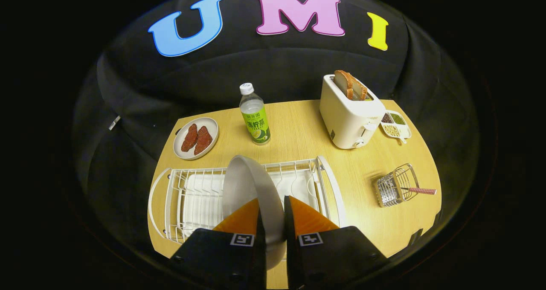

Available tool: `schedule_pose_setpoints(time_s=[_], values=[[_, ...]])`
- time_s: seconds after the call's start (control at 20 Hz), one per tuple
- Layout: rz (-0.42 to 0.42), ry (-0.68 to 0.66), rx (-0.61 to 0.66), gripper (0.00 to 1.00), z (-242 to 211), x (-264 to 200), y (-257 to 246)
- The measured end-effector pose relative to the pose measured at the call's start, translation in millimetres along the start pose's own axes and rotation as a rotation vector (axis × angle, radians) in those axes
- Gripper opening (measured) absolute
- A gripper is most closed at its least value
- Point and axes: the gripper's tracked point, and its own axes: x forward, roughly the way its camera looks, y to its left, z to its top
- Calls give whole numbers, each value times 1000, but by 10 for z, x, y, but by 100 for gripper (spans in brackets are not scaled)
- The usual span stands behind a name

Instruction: Take the plate from the dish rack, then take the spoon from the basket and place it into the plate.

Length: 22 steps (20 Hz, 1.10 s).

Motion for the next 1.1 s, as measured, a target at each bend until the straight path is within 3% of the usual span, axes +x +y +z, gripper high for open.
schedule_pose_setpoints(time_s=[0.25,0.5,0.65,1.1], values=[[154,7,68,23,10,-269,10],[276,-52,89,23,61,-809,-291],[276,-83,83,23,-111,-1095,-700],[280,0,147,22,-845,-1546,-1864]])
